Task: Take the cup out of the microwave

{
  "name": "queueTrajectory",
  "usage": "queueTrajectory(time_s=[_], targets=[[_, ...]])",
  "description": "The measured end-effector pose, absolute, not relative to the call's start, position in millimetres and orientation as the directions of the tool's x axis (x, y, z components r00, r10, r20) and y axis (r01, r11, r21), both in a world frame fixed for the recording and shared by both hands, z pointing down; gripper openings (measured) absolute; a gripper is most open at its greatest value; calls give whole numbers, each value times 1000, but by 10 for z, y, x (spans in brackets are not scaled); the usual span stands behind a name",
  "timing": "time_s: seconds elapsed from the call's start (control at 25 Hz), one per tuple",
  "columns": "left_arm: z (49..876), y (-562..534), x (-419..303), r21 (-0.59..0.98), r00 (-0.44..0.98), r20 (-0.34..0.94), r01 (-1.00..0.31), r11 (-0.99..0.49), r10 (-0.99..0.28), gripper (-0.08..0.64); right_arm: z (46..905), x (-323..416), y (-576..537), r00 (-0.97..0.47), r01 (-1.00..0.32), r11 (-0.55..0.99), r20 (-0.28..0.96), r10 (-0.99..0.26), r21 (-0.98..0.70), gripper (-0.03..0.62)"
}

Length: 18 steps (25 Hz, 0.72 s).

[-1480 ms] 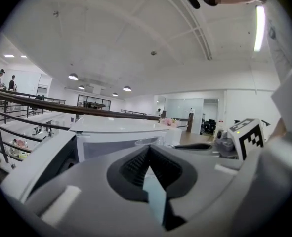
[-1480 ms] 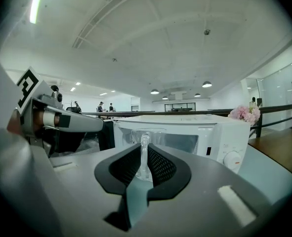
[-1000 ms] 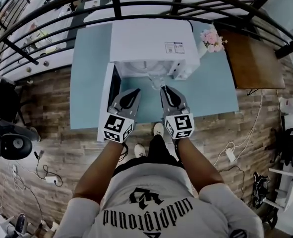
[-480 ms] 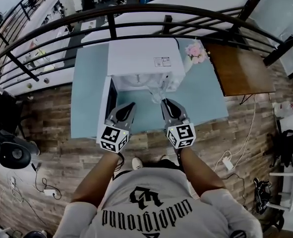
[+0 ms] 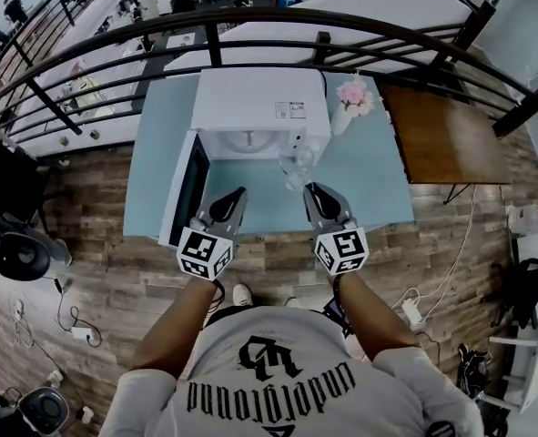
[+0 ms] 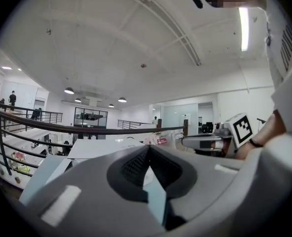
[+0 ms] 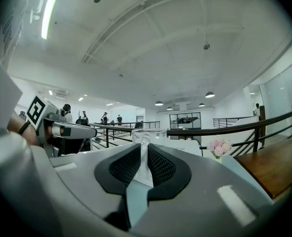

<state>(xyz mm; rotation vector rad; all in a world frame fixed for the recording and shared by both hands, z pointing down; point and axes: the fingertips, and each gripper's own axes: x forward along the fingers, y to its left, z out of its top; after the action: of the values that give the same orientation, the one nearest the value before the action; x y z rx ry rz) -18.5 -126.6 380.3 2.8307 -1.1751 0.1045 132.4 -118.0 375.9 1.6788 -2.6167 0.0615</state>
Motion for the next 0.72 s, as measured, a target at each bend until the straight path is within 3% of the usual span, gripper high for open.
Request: queueTrajectory(time_s=[0.72], targets=[[3657,-517,566,20,622,71,-783,-622,-780,49,3565,2338,-551,-509,-860,509,16,-860,-28,43]])
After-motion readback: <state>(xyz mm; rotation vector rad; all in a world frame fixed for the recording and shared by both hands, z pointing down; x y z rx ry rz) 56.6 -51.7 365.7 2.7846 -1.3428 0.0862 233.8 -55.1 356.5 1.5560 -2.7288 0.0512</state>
